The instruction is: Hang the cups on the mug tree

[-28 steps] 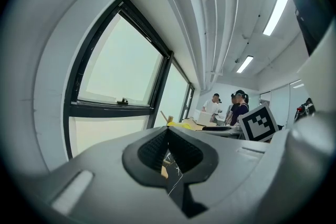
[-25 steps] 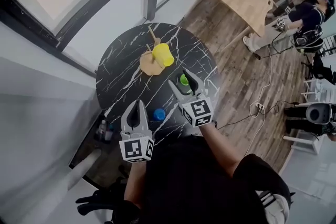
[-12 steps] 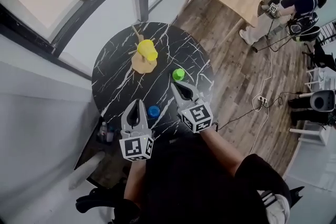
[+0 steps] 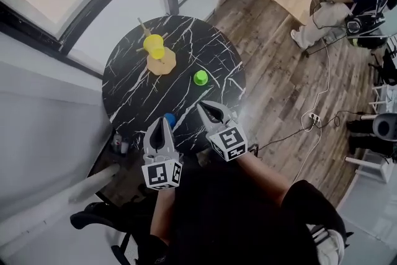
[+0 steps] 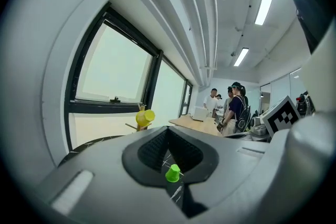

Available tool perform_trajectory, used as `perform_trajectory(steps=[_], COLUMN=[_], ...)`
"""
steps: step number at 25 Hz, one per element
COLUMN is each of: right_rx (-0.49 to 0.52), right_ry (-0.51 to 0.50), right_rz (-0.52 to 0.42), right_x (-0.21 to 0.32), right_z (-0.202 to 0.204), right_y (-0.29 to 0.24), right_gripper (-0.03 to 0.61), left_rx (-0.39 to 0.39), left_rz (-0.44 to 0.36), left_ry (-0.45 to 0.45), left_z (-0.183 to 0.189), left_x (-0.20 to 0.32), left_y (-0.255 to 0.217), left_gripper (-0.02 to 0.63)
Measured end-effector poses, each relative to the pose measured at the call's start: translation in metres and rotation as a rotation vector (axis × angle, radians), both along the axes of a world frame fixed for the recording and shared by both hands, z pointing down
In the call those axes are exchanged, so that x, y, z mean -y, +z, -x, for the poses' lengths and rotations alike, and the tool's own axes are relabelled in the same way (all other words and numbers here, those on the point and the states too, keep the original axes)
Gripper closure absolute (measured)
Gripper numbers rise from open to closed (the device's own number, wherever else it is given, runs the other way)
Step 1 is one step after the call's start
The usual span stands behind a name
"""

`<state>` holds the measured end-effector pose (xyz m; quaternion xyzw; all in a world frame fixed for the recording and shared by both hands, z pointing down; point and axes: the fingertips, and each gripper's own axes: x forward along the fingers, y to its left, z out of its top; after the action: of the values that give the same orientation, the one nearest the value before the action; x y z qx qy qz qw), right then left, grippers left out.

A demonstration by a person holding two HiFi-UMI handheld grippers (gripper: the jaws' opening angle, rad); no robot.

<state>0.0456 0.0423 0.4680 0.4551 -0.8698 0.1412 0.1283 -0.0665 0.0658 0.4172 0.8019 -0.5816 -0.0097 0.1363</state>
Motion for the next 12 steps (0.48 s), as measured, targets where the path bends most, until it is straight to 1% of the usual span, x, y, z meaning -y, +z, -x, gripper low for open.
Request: perform_trajectory(steps=[4, 9, 10, 11, 12], right_rx=[0.022, 0.048, 0.050, 0.053, 0.057], right_ry=[-0.063, -0.149, -0.166, -0.183, -0.200], right_rz=[0.006, 0.012, 0.013, 0.013, 0.014], right_x=[-0.018, -0.033, -0.035, -0.037, -0.039], right_z=[-0.013, -0.020, -0.020, -0.019, -0.017], right_y=[0.002, 0.008, 0.009, 0.011, 0.013], right_gripper=[0.578, 0.578, 0.578, 0.578, 0.578], left_rx=[0.022, 0.073, 0.086, 0.098, 0.108], left_rz=[0.021, 0.071, 0.084, 0.101, 0.118], left_ry=[-0.061, -0.165, -0.180, -0.190, -0.198], left_z=[-0.015, -0.021, -0.021, -0.021, -0.021], left_x=[-0.022, -0.046, -0.049, -0.052, -0.054], left_y=[0.007, 0.027, 0.035, 0.045, 0.054], left_gripper=[0.612, 0.612, 0.606, 0.565, 0.546])
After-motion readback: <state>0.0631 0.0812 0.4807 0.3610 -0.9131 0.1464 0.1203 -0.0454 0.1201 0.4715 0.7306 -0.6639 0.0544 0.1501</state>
